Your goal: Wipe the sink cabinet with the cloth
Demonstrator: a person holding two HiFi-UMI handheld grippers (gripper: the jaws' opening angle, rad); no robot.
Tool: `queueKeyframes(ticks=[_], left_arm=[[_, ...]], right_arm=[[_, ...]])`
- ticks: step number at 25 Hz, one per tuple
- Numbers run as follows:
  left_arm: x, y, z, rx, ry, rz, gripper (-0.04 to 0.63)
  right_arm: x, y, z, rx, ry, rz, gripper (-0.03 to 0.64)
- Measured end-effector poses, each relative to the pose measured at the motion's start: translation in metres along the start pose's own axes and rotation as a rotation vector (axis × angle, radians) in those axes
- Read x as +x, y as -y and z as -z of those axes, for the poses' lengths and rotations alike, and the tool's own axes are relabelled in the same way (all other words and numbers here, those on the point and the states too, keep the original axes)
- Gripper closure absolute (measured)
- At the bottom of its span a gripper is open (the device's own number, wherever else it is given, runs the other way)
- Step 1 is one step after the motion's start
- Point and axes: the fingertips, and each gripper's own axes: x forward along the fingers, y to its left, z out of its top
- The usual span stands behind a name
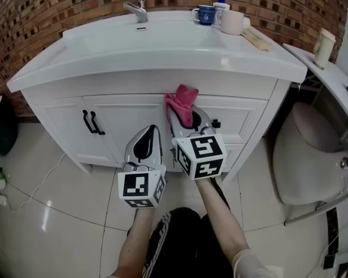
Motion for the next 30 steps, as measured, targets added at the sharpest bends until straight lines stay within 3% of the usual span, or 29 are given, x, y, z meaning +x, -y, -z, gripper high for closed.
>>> queueKeyframes(ticks=[7,17,22,27,30], left_arm=[[0.012,0.016,0.007,0.020,0.003,0.029,0.581],[0.028,0.041,0.036,0.012,-0.036,0.075,0.581],[0.030,0.044,0.041,0.007,-0.050,0.073,0.581],[0.023,0.039,0.038,0.021,-0.051,0.054,0.581],[0.014,0.021,0.035,0.019,-0.047,0.019,0.581]], right_arm=[[0.004,0.027,0.005,-0.058,0.005,-0.003,0.552],[-0.105,0.179,-0.003,-0.162,0.042,0.366,0.550],[-0.133,0.219,-0.006,-0.150,0.040,0.456,0.549],[-0.133,0.202,-0.011,-0.111,0.063,0.452,0.551],[-0.103,0.125,-0.013,-0.113,0.093,0.290,0.551]])
